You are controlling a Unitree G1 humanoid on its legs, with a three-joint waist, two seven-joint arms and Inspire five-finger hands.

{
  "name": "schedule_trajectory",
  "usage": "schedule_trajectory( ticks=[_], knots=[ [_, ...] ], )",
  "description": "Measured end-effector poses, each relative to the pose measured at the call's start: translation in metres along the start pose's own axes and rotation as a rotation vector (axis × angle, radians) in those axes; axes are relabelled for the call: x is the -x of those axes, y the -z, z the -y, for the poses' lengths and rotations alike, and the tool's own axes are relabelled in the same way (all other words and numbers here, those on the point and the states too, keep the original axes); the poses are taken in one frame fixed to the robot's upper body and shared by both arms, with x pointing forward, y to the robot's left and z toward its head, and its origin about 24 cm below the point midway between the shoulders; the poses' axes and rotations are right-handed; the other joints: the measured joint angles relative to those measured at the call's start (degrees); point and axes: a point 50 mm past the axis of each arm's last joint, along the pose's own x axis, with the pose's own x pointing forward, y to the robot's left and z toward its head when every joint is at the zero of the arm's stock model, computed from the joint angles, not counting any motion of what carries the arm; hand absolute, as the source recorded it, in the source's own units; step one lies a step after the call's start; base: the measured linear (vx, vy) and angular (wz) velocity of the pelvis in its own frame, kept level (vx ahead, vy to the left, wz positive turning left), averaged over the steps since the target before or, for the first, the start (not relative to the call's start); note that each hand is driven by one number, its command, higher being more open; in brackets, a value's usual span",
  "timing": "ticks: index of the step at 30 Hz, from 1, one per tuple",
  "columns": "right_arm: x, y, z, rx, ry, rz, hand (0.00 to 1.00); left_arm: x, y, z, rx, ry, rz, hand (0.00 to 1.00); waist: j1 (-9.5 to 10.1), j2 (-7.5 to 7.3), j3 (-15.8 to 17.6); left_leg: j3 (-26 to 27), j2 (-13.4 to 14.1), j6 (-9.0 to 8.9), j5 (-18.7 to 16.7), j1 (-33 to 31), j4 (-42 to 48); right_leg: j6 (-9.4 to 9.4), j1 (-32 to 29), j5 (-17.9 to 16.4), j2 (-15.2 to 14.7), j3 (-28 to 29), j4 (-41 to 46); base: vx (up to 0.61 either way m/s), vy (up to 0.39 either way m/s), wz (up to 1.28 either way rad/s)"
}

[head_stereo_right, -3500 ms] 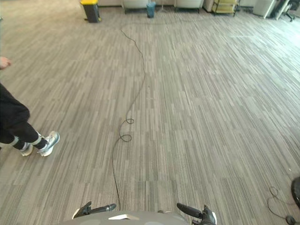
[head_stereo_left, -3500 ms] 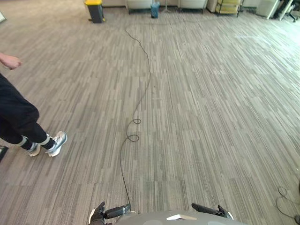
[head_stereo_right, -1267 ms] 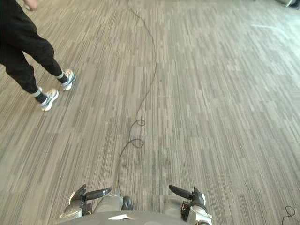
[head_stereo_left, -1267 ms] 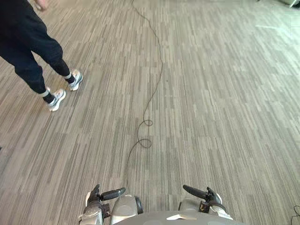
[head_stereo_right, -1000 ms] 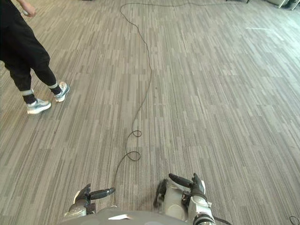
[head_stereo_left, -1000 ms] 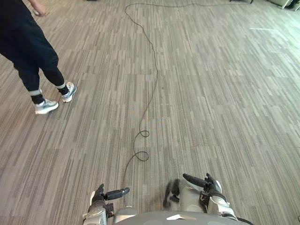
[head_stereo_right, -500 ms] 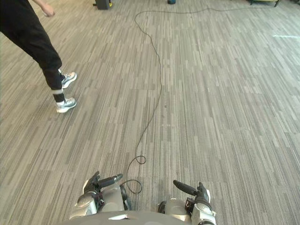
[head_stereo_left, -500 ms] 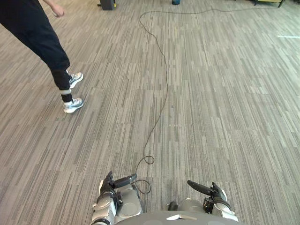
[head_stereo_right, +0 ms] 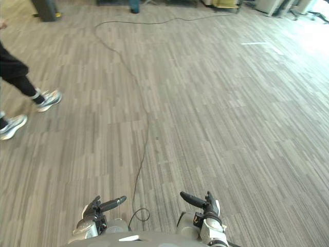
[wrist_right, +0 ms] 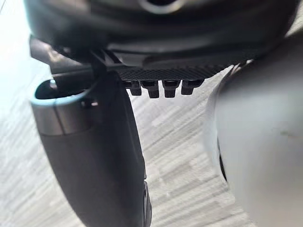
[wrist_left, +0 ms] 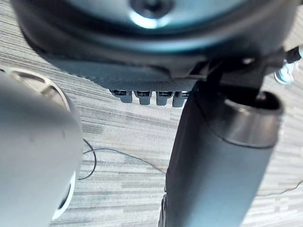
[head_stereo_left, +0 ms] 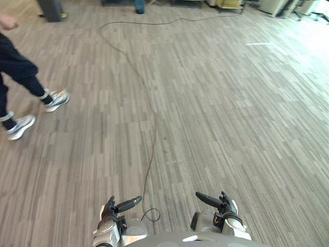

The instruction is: Pick up cushions and gather them together orderly.

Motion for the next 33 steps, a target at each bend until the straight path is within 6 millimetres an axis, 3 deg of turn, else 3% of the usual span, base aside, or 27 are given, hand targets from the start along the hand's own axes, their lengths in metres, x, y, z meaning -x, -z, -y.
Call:
schedule_trajectory(
  ticks=[1,2,3,4,5,6,7,8,9,10,11,12,13,14,16,17,18,19,21,24,25,26,27,29,30,31,33],
  knots=[
    [-0.001,0.003,0.003,0.013,0.006,-0.026,1.00,0.000,0.001,0.001,-0.017,0.006,-0.010,1.00,-0.06,0.05,0.03,0.75,-0.32,-0.52,0.25,2.29,-1.67,-1.27,-0.39,1.65,1.27,-5.06,-8.85,0.44,-0.098,-0.69],
    [0.000,0.009,0.004,0.024,0.006,-0.049,1.00,-0.001,0.002,0.000,-0.025,0.006,-0.015,1.00,-0.11,-0.33,-0.08,1.00,-1.46,-1.20,0.45,3.92,-2.92,-2.52,0.11,5.91,2.87,-6.92,-17.46,0.68,-0.152,-0.93],
    [-0.004,0.001,0.008,0.017,0.008,-0.037,1.00,-0.001,0.003,0.003,-0.040,0.014,-0.025,1.00,-0.26,1.43,0.67,-0.09,-1.20,-4.54,0.42,7.23,-4.51,-11.74,0.63,11.51,6.55,-6.50,-22.50,0.44,-0.079,-0.79],
    [-0.006,-0.005,0.009,0.033,0.009,-0.022,1.00,-0.002,0.000,0.006,-0.060,0.027,-0.017,1.00,-0.81,2.11,0.83,-1.84,-1.26,-6.13,-0.01,6.71,-5.04,-12.13,0.33,10.26,7.13,-5.89,-22.59,0.56,-0.140,-0.67],
    [-0.007,-0.010,0.014,0.038,0.018,-0.007,1.00,-0.003,-0.009,0.019,-0.092,0.063,0.009,1.00,-2.00,3.42,1.63,-5.54,-1.93,-7.56,2.20,5.91,-6.74,-11.53,0.34,7.30,7.53,-5.36,-20.85,0.30,-0.122,-0.22],
    [-0.008,-0.010,0.017,0.019,0.026,-0.010,1.00,-0.003,-0.010,0.024,-0.110,0.076,0.013,1.00,-2.08,3.83,1.60,-5.44,-1.51,-8.39,3.10,5.85,-5.05,-11.04,0.56,5.55,7.79,-5.02,-19.53,0.33,-0.194,-0.30],
    [-0.007,-0.008,0.021,-0.004,0.042,-0.023,1.00,-0.002,-0.009,0.025,-0.127,0.081,0.013,1.00,-2.17,4.54,1.48,-7.20,1.39,-10.39,4.92,4.89,3.02,-9.45,2.75,2.64,9.20,-4.49,-18.33,0.27,-0.183,-0.33],
    [-0.006,-0.006,0.022,-0.005,0.044,-0.023,1.00,-0.002,-0.009,0.028,-0.135,0.089,0.016,1.00,-2.31,5.16,1.53,-9.64,3.91,-10.95,6.89,2.41,11.10,-8.97,4.56,1.44,10.82,-4.45,-18.86,0.36,-0.243,-0.36],
    [-0.005,-0.002,0.021,-0.006,0.041,-0.028,1.00,-0.001,-0.010,0.033,-0.129,0.099,0.024,1.00,-2.17,5.71,1.60,-12.72,6.47,-10.78,9.38,-1.56,21.43,-8.48,6.39,0.57,12.59,-4.23,-19.92,0.24,-0.162,-0.28],
    [-0.004,-0.002,0.021,-0.008,0.040,-0.026,1.00,0.000,-0.010,0.036,-0.129,0.107,0.031,1.00,-2.06,6.11,1.70,-14.70,8.45,-10.67,9.65,-5.89,31.15,-8.41,7.90,0.05,14.17,-3.83,-20.87,0.28,-0.167,-0.41],
    [-0.004,0.000,0.018,-0.011,0.037,-0.034,1.00,0.000,-0.018,0.037,-0.131,0.117,0.067,1.00,-1.98,6.48,1.81,-15.99,10.59,-10.76,8.80,-11.55,40.94,-7.83,10.30,-0.43,16.39,-3.19,-22.77,0.26,-0.115,-0.50],
    [-0.003,0.004,0.015,-0.016,0.037,-0.048,1.00,0.000,-0.025,0.038,-0.127,0.119,0.100,1.00,-1.78,6.25,1.97,-15.40,10.90,-10.54,6.88,-16.22,43.84,-7.61,13.17,-0.70,17.85,-2.00,-25.19,0.26,-0.115,-0.47],
    [-0.002,0.005,0.016,-0.013,0.037,-0.052,1.00,0.000,-0.028,0.038,-0.125,0.119,0.111,1.00,-1.76,6.13,2.04,-14.86,10.74,-9.94,6.32,-17.43,43.27,-7.56,14.30,-0.72,18.15,-1.66,-26.05,0.30,-0.104,-0.41],
    [-0.002,0.005,0.015,-0.011,0.036,-0.055,1.00,0.000,-0.031,0.039,-0.121,0.122,0.132,1.00,-1.66,5.84,2.23,-13.57,10.45,-8.24,5.16,-19.52,40.54,-7.23,16.24,-0.91,18.58,-0.67,-27.38,0.25,-0.059,-0.44],
    [-0.001,0.008,0.015,0.009,0.035,-0.062,1.00,0.002,-0.037,0.041,-0.110,0.131,0.167,1.00,-1.38,5.37,2.58,-13.11,8.73,-6.68,3.33,-24.00,29.48,-6.66,19.84,-1.20,19.71,2.15,-30.26,0.25,-0.039,-0.55],
    [-0.001,0.007,0.015,0.019,0.031,-0.060,1.00,0.002,-0.039,0.042,-0.103,0.134,0.176,1.00,-0.91,5.61,2.53,-13.63,7.82,-6.64,3.35,-24.99,24.86,-6.40,20.68,-1.34,19.83,3.08,-30.71,0.27,0.015,-0.75],
    [-0.001,0.009,0.015,0.019,0.031,-0.064,1.00,0.003,-0.040,0.045,-0.071,0.137,0.189,1.00,-0.25,5.13,2.87,-15.19,5.44,-7.08,4.01,-26.23,13.63,-5.61,22.39,-1.79,20.09,5.56,-31.58,0.29,0.031,-0.74],
    [-0.001,0.009,0.015,0.019,0.032,-0.066,1.00,0.003,-0.041,0.046,-0.059,0.138,0.194,1.00,-0.08,5.10,2.90,-15.87,4.69,-7.49,4.64,-26.65,10.22,-5.22,22.89,-2.05,20.18,6.33,-31.79,0.37,0.065,-0.92],
    [0.000,0.013,0.016,0.022,0.040,-0.078,1.00,0.005,-0.044,0.050,-0.043,0.146,0.214,1.00,0.98,5.01,2.89,-17.38,2.91,-8.26,9.76,-27.86,-0.47,-4.19,24.95,-3.58,20.71,10.60,-32.11,0.34,0.105,-0.95],
    [0.002,0.018,0.010,0.020,0.029,-0.092,1.00,0.004,-0.042,0.046,-0.045,0.134,0.203,1.00,1.55,3.94,1.40,-20.20,0.72,-7.18,15.45,-27.22,0.07,-2.70,26.66,-5.10,20.52,17.22,-32.67,0.47,0.154,-1.04],
    [0.003,0.022,0.008,0.024,0.027,-0.106,1.00,0.003,-0.043,0.045,-0.041,0.131,0.203,1.00,1.59,2.68,0.88,-21.99,-1.45,-3.75,13.89,-27.97,3.62,-0.63,26.62,-6.42,18.94,19.33,-30.77,0.61,0.210,-0.73],
    [0.004,0.025,0.008,0.027,0.027,-0.114,1.00,0.003,-0.043,0.044,-0.042,0.128,0.203,1.00,1.60,2.24,0.87,-21.97,-1.66,-3.63,13.49,-27.84,3.91,-0.10,26.43,-6.75,18.40,19.53,-29.92,0.50,0.179,-0.54],
    [0.005,0.030,0.009,0.024,0.028,-0.131,1.00,0.001,-0.043,0.041,-0.052,0.121,0.191,1.00,1.50,0.90,0.42,-21.33,-2.81,-4.38,12.08,-25.89,4.86,1.94,24.40,-7.92,16.06,20.88,-22.71,0.53,0.178,-0.28],
    [0.006,0.030,0.004,0.012,0.014,-0.132,1.00,-0.001,-0.044,0.034,-0.071,0.106,0.177,1.00,1.26,-1.67,0.35,-18.50,-5.02,-2.70,9.68,-22.31,6.25,4.43,18.43,-4.22,11.14,22.07,-4.50,0.59,0.184,-0.29],
    [0.004,0.025,0.003,0.017,0.003,-0.112,1.00,-0.002,-0.035,0.027,-0.089,0.084,0.137,1.00,0.83,-0.98,0.75,-18.03,-5.25,-2.48,6.21,-16.23,4.75,2.79,13.91,7.34,7.81,20.95,9.05,0.43,0.126,-0.22],
    [0.004,0.024,0.003,0.027,0.001,-0.105,1.00,-0.002,-0.032,0.025,-0.092,0.075,0.127,1.00,0.64,-0.71,0.79,-17.96,-5.24,-2.72,5.32,-14.37,3.88,2.75,13.07,7.74,7.12,20.37,11.70,0.43,0.126,-0.24],
    [0.003,0.016,-0.002,0.073,-0.026,-0.062,1.00,-0.002,-0.024,0.015,-0.109,0.038,0.102,1.00,0.26,-0.58,0.67,-17.52,-4.77,-2.55,2.84,-7.84,0.30,1.41,7.34,2.38,5.18,18.75,15.48,0.54,0.089,-0.17]
  ],
)
